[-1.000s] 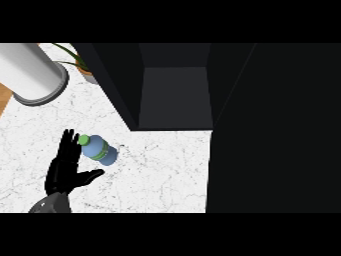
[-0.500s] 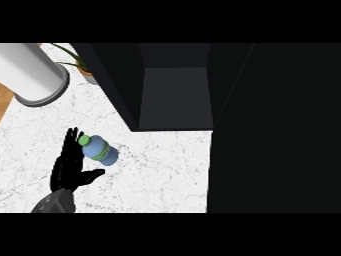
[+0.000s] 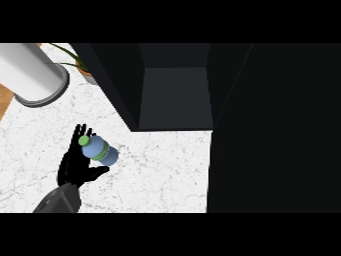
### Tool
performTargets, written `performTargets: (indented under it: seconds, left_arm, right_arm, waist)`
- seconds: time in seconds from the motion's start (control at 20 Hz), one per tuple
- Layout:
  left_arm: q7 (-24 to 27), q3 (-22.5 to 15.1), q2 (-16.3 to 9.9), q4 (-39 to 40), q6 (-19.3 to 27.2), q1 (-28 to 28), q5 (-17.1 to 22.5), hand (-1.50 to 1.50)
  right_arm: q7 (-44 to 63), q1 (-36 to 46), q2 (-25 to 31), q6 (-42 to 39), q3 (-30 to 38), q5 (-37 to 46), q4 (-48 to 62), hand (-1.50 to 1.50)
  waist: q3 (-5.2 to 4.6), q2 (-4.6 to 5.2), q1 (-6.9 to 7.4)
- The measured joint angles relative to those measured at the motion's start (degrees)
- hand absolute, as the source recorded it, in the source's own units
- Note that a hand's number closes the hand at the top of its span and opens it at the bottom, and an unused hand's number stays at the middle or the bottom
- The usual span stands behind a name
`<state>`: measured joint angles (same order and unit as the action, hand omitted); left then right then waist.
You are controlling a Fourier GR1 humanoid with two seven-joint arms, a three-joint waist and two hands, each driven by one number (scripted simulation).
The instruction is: Pick up the bottled water, place it into the cabinet and close the cabinet
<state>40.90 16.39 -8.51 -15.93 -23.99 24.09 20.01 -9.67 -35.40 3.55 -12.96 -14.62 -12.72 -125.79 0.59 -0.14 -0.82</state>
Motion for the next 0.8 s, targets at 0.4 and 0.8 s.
performTargets:
  seconds: [0.4,0.8]
  left_arm:
    - [0.38,-1.64,1.93,1.58,-0.2,2.66,-1.86,1.5]
    - [1.43,-2.14,3.69,1.88,0.13,3.57,-2.47,1.5]
  right_arm:
    - [-0.71,-0.3,0.02,0.21,-0.19,0.0,0.45,-1.5]
    - [-0.92,0.23,0.42,0.39,0.09,-0.27,1.0,-1.5]
  waist:
    - [-0.36,0.21,-0.19]
    - [-0.47,0.24,-0.1]
